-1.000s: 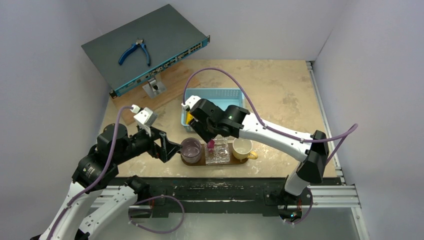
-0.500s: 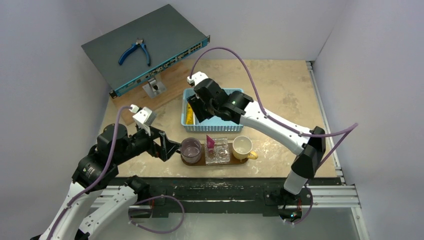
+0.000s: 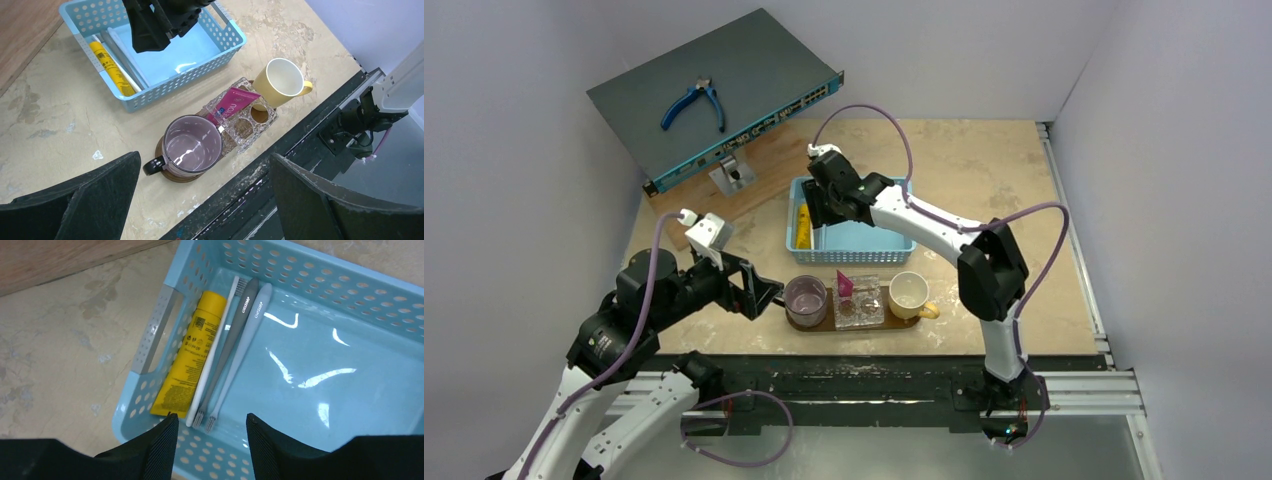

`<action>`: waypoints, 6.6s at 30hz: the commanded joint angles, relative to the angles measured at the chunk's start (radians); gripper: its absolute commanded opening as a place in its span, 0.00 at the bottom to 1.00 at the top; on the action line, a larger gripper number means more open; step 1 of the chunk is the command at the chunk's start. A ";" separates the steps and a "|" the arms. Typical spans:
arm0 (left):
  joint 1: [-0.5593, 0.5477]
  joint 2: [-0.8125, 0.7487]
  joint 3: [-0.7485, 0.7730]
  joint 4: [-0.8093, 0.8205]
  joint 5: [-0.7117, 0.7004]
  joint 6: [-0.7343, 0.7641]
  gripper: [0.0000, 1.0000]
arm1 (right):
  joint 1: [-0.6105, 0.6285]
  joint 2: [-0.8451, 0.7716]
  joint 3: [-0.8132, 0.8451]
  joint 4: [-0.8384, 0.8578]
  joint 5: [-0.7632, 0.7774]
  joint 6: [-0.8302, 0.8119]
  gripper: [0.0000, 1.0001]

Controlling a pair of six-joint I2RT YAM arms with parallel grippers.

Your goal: Prepare toiletry sets of a toothbrush and toothpaste on the tray

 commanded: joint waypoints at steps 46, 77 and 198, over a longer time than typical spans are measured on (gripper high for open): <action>0.013 0.025 -0.004 0.009 -0.011 0.027 1.00 | -0.077 0.270 0.148 0.234 -0.144 0.224 0.43; 0.029 0.033 -0.003 0.015 0.016 0.027 1.00 | -0.077 0.380 0.209 0.213 -0.160 0.228 0.42; 0.073 0.222 0.210 -0.118 0.494 -0.229 0.97 | 0.562 -0.886 -0.609 0.262 -0.042 -0.754 0.00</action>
